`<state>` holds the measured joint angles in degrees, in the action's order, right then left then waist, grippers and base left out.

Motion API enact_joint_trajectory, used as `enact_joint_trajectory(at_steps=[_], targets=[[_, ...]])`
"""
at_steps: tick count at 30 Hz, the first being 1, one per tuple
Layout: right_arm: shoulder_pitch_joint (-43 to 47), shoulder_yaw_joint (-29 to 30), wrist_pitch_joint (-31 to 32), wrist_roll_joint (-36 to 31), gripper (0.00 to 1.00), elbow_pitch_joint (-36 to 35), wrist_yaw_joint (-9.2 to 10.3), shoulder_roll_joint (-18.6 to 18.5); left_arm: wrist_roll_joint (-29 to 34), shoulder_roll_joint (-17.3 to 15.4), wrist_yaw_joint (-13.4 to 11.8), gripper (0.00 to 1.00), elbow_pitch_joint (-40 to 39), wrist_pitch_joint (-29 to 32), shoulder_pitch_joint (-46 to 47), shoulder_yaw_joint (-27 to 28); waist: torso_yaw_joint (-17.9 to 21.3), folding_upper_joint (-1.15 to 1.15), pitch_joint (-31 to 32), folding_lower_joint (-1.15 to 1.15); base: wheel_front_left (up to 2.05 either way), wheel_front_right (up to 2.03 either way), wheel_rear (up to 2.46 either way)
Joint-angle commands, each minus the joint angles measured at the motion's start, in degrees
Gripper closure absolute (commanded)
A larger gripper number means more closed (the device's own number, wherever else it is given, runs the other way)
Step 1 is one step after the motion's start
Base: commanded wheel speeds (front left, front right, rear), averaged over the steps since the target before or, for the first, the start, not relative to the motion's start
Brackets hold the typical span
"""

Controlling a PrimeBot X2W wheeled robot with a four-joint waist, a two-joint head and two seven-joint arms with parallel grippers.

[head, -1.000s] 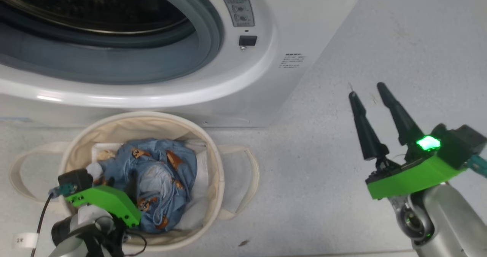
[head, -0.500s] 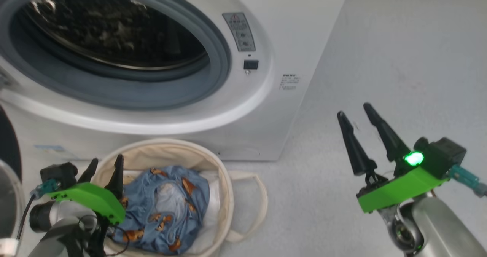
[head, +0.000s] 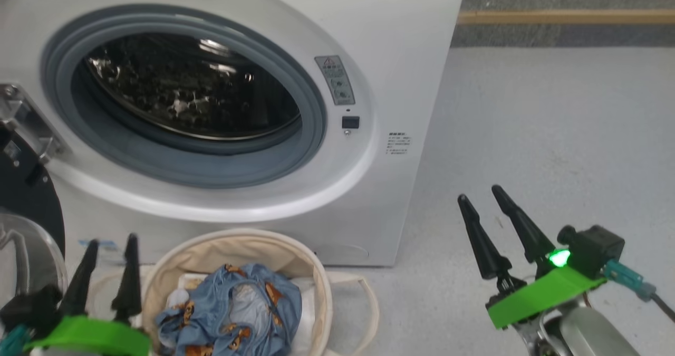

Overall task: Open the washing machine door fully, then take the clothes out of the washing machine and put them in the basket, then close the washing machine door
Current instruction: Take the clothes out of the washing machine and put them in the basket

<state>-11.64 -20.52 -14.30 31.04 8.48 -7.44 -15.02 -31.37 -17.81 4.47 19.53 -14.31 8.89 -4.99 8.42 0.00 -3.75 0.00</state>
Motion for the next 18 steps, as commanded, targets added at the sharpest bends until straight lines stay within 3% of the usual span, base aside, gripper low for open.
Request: enact_joint_trajectory(at_steps=[1, 11, 18], targets=[[0.85, -0.39, -0.70, 0.27, 0.00, -1.22, -0.05, -0.29, 0.29, -1.37, -0.62, 0.00, -3.75, -0.68, -0.81, 3.91, 0.28, 0.00, 1.17, 0.00, 0.00, 0.00, 0.00], [2.96, 1.10, -0.70, -0.02, 0.00, -1.47, -0.05, -0.48, -0.83, -3.58, -1.69, 0.00, -10.66, 1.01, -9.08, 6.22, 1.52, 0.00, 3.07, 0.00, 0.00, 0.00, 0.00], [3.74, 1.77, -0.70, -1.03, 0.00, -1.25, -0.05, -0.33, 1.64, -5.39, -5.29, 0.00, -12.36, 1.18, -11.28, 7.64, 2.32, 0.00, 4.11, 0.00, 0.00, 0.00, 0.00]])
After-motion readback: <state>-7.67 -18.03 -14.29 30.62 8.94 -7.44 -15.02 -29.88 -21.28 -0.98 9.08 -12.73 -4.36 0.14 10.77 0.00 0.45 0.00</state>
